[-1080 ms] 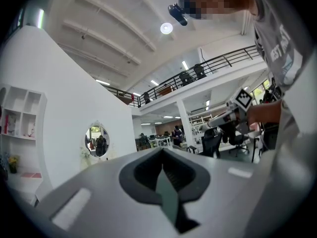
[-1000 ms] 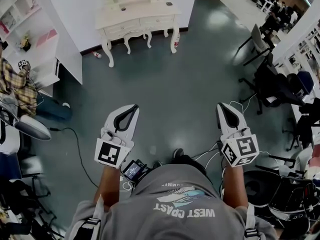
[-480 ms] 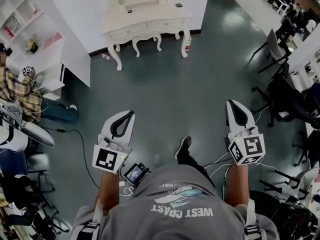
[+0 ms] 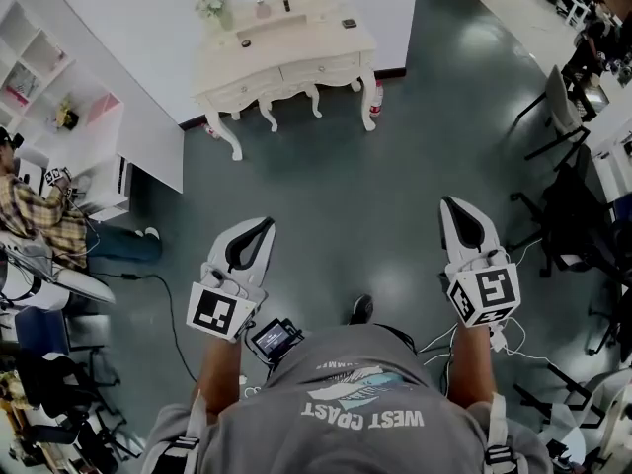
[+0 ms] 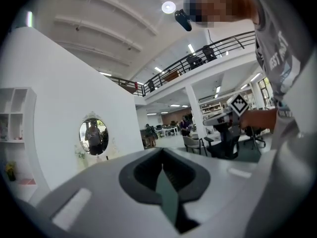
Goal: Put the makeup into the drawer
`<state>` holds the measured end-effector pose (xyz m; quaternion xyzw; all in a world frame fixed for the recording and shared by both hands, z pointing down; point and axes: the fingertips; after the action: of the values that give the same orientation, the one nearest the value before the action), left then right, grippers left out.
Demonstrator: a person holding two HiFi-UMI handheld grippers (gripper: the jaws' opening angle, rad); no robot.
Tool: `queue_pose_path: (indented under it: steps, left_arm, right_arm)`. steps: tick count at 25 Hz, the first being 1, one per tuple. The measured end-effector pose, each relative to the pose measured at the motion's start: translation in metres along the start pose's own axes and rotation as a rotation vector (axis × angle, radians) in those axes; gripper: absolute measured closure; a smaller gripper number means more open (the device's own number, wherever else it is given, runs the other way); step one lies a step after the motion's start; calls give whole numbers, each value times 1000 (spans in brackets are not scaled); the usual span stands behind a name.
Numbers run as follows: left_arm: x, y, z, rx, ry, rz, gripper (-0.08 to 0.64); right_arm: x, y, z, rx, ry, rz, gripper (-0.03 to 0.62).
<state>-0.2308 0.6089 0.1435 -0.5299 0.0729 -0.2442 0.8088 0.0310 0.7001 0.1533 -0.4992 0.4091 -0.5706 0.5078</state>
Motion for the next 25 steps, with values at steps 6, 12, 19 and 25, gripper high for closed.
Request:
queue_pose_path:
  steps: [6, 12, 19, 25]
  left_arm:
    - [77, 12, -8, -4, -4, 8, 558]
    - [127, 12, -30, -1, 0, 17, 558]
    - [216, -2, -65, 18, -63, 75, 558]
    - [314, -24, -120, 2, -160, 123, 558]
  right_arm:
    - [43, 9, 57, 9, 8, -10, 591]
    - [79, 17, 79, 11, 21, -20, 591]
    - [121, 12, 128, 23, -77, -40, 591]
    - [192, 22, 169, 33, -188, -27, 591]
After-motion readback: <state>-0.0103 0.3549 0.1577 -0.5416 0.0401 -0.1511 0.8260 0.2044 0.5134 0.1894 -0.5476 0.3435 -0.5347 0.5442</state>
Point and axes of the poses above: the fingertips, and each gripper's own axes: x forward along the fingers, z to its right, y out of its top, and after that the axes turned 13 degrees about x, right-handed
